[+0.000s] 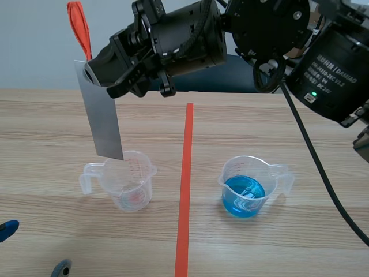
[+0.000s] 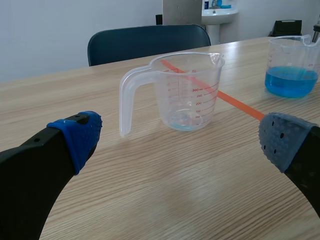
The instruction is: Do the redox reaction experiment. lift the metal plate out of the left beaker
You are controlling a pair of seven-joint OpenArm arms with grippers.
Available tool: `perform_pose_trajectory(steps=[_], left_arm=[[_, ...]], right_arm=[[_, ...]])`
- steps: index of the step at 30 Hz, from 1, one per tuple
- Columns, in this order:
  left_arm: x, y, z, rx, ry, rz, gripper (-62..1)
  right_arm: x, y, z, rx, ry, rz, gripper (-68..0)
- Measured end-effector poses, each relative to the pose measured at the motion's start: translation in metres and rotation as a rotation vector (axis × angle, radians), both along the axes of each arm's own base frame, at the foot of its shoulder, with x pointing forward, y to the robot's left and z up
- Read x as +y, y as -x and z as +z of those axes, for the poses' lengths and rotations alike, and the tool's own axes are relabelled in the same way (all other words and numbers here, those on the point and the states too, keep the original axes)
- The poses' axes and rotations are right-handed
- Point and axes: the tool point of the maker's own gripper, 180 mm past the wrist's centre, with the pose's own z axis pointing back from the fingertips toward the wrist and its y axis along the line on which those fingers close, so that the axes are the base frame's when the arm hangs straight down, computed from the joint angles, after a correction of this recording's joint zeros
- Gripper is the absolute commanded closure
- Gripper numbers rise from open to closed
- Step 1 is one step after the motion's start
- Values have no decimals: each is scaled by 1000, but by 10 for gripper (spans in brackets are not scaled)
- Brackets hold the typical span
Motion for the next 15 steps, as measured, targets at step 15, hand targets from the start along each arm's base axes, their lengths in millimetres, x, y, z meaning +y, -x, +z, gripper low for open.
perform_pose_trajectory(steps=[15], left_arm=[[0, 0, 0, 0, 0, 0, -623]], right_arm=[[0, 0, -1, 1, 6, 0, -6]])
